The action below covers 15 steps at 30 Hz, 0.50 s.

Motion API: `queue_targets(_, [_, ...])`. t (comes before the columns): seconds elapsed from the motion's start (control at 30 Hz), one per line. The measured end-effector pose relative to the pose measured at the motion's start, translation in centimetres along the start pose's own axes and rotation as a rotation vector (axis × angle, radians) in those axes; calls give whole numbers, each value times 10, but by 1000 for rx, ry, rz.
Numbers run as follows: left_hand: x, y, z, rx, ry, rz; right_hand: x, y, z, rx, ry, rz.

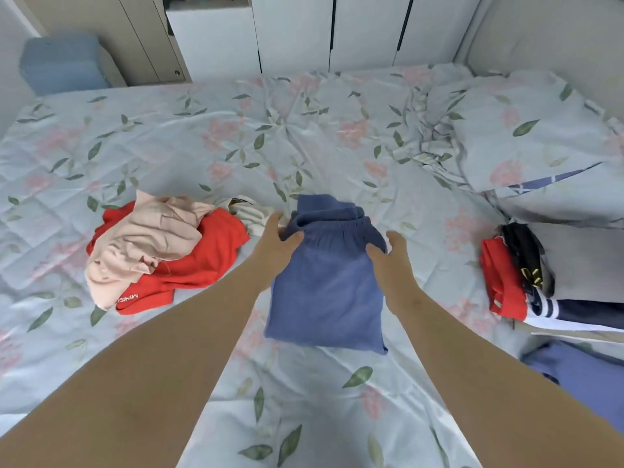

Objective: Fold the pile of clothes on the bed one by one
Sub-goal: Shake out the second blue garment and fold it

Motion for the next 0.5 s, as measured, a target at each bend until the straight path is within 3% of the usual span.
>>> queue_targets(0.13, [-42,-37,21,-55,-320,-30,45,-35,9,-69,171,-1])
queue_targets(0.27, [-120,-42,51,-239,-601,-64,128,-45,21,-211,451,53])
queue_targets(0.4, [-188,-34,72,-414,-878,-61,196,-47,35,-445,929,49])
queue_targets(0.5, [-233,-28,82,-543,-1225,22,235,-49,40,-618,1269,-19])
Point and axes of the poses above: each hand's wrist, its own y-axis away from the middle knuckle, its own z-axis out of the palm, x = y × z, the point moved 6 cm from there along -y, towards the middle knuckle, and after that the axes turned 4 degrees about -y, right-handed, at the moved point
